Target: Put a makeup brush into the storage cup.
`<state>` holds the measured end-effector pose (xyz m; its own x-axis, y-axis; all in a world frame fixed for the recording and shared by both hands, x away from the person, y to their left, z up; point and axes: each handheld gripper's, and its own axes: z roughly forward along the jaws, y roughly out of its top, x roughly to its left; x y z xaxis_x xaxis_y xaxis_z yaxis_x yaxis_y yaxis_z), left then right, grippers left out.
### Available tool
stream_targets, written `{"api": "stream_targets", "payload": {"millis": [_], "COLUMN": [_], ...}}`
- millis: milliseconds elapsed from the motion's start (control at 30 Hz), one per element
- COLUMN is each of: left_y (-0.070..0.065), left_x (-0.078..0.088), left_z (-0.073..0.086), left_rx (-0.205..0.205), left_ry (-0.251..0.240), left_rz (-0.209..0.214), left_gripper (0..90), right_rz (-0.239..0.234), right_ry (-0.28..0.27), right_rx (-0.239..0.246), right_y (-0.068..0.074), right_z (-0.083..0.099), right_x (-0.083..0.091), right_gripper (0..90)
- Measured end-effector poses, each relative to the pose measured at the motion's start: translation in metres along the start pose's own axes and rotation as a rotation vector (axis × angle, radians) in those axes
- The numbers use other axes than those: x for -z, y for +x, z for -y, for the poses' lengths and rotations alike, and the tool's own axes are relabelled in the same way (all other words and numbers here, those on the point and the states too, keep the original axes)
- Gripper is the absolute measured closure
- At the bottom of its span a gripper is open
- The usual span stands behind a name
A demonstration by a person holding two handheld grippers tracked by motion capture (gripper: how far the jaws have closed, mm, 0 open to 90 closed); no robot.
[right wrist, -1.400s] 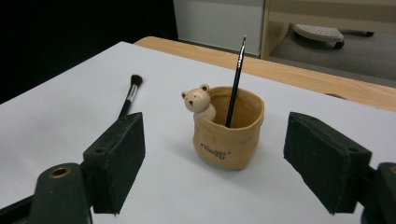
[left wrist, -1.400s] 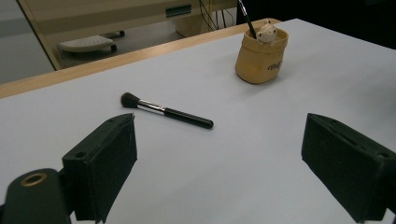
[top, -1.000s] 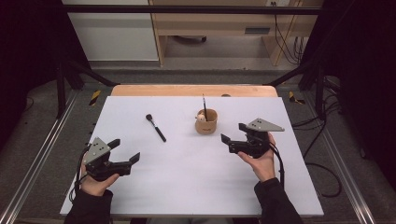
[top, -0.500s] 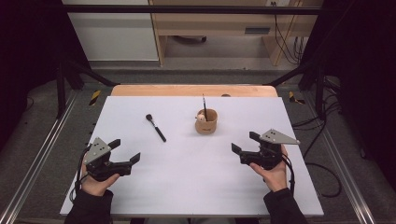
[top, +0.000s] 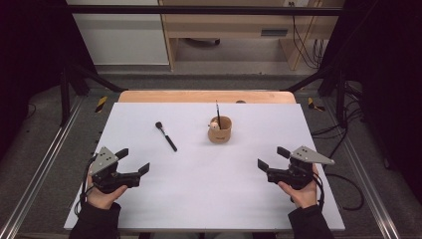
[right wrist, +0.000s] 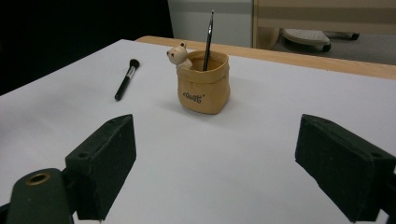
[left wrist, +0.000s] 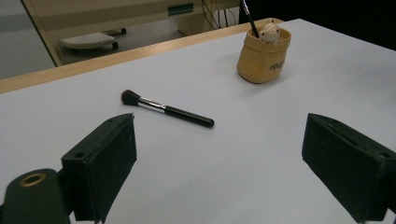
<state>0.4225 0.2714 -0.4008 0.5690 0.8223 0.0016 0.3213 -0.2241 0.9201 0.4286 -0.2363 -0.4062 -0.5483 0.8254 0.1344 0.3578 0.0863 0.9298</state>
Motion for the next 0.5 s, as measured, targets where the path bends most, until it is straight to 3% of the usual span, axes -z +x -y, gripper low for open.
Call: {"api": "stream_targets", "payload": {"millis": [500], "left_y": [-0.002], "left_x": [-0.002], "left_z": [0.000], "left_rx": [-0.001], "left_ry": [0.002], "left_rz": [-0.002], "left_gripper": [9.5], "right_rz": [0.018], "right_ry": [-0.019], "right_rx": [-0.002], "right_y": [-0.008], "right_z": [0.003], "right_x": [0.013], "right_gripper": [12.3]}}
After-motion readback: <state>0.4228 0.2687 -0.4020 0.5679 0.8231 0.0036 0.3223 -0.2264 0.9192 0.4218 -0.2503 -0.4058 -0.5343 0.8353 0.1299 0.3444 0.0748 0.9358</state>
